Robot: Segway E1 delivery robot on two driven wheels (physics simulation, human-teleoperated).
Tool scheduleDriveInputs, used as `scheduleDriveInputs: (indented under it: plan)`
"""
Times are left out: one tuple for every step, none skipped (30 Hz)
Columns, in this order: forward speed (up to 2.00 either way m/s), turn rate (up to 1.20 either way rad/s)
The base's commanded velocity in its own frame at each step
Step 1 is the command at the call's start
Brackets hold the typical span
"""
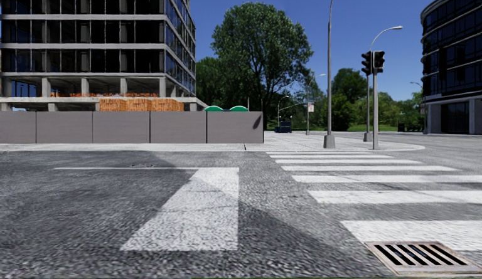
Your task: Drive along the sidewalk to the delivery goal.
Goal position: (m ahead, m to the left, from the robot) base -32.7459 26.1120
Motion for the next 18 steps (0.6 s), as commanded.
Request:
scheduleDriveInputs:
  plan:
    - [-0.68, 0.6]
    - [-0.68, 0.6]
    - [-0.68, 0.6]
    - [-0.68, 0.6]
    - [-0.68, 0.6]
    - [-0.68, 0.6]
    - [-0.68, 0.6]
    - [-0.68, 0.6]
    - [-0.68, 0.6]
    - [-0.68, 0.6]
    - [-0.68, 0.6]
    - [-0.68, 0.6]
    - [-0.68, 0.6]
    - [-0.64, 0.6]
    - [-0.64, 0.6]
    - [0.0, 0.6]
    - [-0.34, 0.41]
    - [-0.83, 0.41]
